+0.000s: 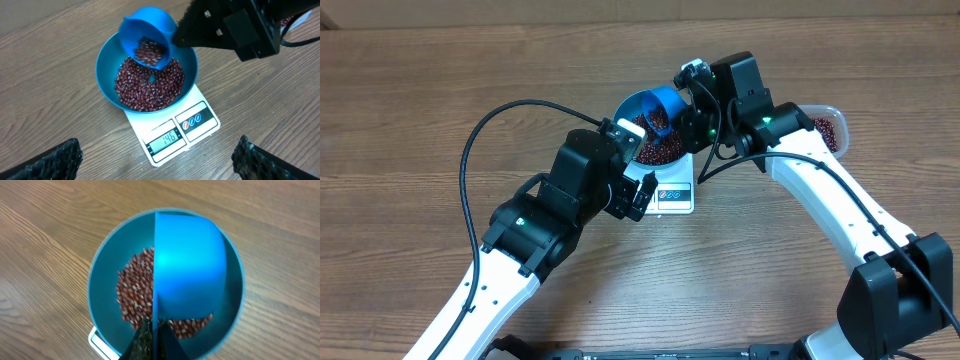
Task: Scoop item into bowl and weigh 150g on scale
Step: 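Tilt the blue scoop over the teal bowl to trickle in beans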
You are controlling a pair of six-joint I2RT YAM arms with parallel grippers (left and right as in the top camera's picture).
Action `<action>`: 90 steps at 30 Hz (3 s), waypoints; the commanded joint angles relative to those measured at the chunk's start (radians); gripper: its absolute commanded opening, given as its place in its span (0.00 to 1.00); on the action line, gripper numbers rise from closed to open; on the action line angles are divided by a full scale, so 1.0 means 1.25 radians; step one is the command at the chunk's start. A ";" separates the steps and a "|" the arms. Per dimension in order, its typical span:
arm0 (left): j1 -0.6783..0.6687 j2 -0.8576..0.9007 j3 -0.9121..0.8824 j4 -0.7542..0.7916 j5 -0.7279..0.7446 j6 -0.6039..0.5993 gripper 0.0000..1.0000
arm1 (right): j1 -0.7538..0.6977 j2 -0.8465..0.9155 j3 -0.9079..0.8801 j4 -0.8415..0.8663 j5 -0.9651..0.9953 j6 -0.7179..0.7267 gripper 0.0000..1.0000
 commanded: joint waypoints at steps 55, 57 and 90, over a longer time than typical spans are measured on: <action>0.003 0.001 0.021 0.001 0.001 -0.002 1.00 | 0.004 -0.028 0.004 0.017 0.028 0.036 0.04; 0.003 0.001 0.021 0.001 0.001 -0.002 1.00 | 0.004 -0.028 0.004 -0.004 0.029 0.035 0.04; 0.003 0.001 0.021 -0.002 0.003 -0.002 0.99 | 0.004 -0.027 0.004 -0.005 0.025 0.039 0.04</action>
